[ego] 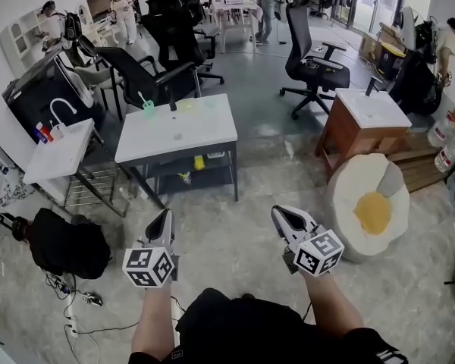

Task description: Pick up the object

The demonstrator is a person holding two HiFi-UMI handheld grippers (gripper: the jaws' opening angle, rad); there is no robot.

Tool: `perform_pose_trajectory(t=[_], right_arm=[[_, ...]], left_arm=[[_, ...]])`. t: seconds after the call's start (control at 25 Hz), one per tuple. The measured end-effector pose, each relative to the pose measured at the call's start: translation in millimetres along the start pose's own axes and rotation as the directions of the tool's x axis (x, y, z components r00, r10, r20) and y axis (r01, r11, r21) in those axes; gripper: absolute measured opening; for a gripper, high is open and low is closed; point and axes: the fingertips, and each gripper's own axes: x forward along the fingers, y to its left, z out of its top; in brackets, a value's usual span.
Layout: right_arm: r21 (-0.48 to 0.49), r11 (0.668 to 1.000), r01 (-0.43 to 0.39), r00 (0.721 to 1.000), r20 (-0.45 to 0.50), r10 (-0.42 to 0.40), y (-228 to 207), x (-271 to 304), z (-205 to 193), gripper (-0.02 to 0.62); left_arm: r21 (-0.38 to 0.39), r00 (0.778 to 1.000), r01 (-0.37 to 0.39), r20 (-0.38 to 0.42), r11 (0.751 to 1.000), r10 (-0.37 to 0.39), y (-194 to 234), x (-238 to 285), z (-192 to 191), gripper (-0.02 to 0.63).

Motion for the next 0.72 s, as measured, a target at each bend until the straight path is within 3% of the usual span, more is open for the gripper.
perform_pose_trajectory(t=[0.4,0.72], right_arm=[[0.015,1.0,0.022,1.0,-0.01,-0.022,-31,11,3,0.011],[0.01,1.0,0.018,0.999,-0.039,-0.017,-52,65,4,0.011]], left_arm=[[0.008,1.0,0.028,0.001,1.0,-0.028,-9,36,6,0.009],[-0.014,1.0,0.029,0.002,0.999,-0.029,22,82,6,0.009]])
